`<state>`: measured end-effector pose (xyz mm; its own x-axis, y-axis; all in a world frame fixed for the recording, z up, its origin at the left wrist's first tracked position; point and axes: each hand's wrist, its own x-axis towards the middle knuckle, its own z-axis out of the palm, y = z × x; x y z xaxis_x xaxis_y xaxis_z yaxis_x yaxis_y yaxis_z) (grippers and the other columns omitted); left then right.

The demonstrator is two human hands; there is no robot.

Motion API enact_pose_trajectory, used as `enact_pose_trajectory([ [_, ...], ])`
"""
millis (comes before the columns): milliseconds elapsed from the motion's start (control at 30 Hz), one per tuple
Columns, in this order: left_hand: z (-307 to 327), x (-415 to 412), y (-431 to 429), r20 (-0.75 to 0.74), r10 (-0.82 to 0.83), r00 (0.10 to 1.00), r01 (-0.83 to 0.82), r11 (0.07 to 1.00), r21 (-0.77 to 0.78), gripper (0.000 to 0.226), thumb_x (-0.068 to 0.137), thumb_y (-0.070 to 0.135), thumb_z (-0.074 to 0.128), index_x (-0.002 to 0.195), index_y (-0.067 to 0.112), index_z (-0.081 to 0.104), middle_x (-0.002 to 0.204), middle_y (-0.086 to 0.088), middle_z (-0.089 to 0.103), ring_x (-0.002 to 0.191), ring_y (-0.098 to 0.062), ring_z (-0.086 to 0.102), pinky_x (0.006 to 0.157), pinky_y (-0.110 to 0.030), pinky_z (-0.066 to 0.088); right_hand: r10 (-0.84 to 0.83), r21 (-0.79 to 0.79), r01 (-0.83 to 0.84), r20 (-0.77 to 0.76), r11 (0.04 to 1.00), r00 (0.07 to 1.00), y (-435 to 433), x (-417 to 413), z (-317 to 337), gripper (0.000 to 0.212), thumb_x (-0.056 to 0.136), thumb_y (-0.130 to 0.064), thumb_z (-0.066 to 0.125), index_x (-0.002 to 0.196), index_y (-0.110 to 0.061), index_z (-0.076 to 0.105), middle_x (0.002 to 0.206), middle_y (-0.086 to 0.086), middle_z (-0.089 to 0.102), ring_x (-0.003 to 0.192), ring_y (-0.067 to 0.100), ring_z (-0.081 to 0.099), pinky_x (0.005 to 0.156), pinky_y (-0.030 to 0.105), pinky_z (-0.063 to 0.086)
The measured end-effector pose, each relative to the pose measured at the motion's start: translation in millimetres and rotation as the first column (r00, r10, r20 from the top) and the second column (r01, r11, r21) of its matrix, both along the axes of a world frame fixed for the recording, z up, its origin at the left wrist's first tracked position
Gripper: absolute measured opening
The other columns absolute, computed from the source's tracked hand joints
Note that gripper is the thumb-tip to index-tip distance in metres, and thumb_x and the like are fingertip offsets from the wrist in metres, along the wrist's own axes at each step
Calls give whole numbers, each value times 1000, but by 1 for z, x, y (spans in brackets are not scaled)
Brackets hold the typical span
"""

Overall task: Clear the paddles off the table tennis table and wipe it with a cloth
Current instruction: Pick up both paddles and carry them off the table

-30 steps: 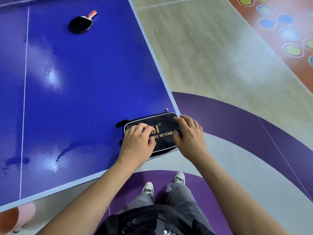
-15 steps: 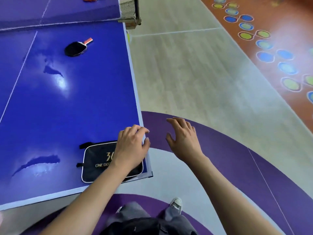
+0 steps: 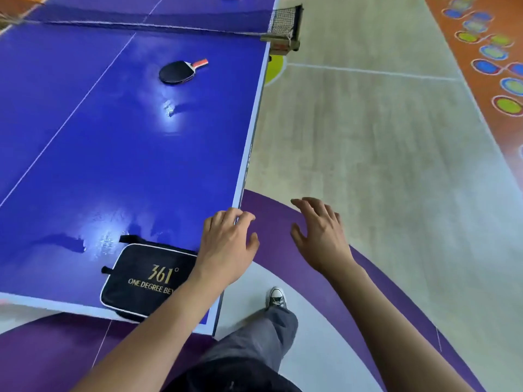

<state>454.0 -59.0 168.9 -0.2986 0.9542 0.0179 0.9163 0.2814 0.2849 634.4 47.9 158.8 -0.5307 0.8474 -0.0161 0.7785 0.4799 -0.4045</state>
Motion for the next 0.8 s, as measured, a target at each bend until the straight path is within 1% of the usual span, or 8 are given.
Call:
enact_pose_trajectory([
  [100, -4, -6, 37, 5, 37, 999, -37, 999, -10, 36, 95, 38, 57, 128, 24, 60, 126, 3, 57, 113, -25, 53, 99, -39, 38, 82, -20, -81, 36, 996, 996, 46, -9, 0, 48, 97, -32, 57, 145, -25, 50, 142, -2, 52, 128, 27, 49, 109, 40, 34],
  [267, -5, -18, 98, -10, 96, 995, -96, 995, 20, 32, 91, 35, 63, 121, 22, 64, 118, 2, 61, 106, -26, 58, 95, -41, 43, 160, -21, -159, 74, 987, 984, 114, -22, 7, 49, 96, -32, 59, 144, -27, 51, 142, -3, 51, 128, 25, 49, 108, 37, 32],
  [400, -4, -25, 139, 2, 145, 989, -145, 989, 12, 31, 91, 36, 62, 119, 24, 63, 116, 4, 60, 105, -25, 57, 95, -40, 43, 180, -47, -177, 72, 983, 981, 167, -35, 11, 49, 97, -33, 58, 145, -29, 49, 144, -4, 50, 129, 24, 48, 109, 37, 32],
  [600, -8, -51, 205, 34, 238, 971, -235, 969, -69, 35, 96, 44, 48, 128, 31, 56, 124, 10, 53, 115, -20, 50, 103, -35, 34, 279, -103, -273, 47, 956, 959, 256, -79, 8, 46, 98, -33, 56, 143, -29, 50, 144, -5, 50, 129, 23, 49, 109, 37, 34],
  [700, -7, -66, 248, 14, 282, 959, -281, 958, -63, 35, 96, 42, 50, 128, 30, 58, 123, 9, 55, 114, -21, 52, 102, -35, 34, 328, -102, -324, 22, 940, 944, 308, -107, 5, 46, 98, -33, 55, 144, -31, 50, 144, -6, 50, 131, 22, 48, 111, 36, 32],
  [800, -5, -81, 302, 7, 345, 939, -344, 937, -53, 31, 95, 38, 55, 123, 26, 62, 118, 6, 59, 108, -23, 56, 97, -36, 38, 385, -100, -383, 4, 918, 923, 371, -134, 2, 45, 100, -34, 53, 145, -30, 49, 145, -6, 49, 131, 22, 48, 112, 36, 33],
])
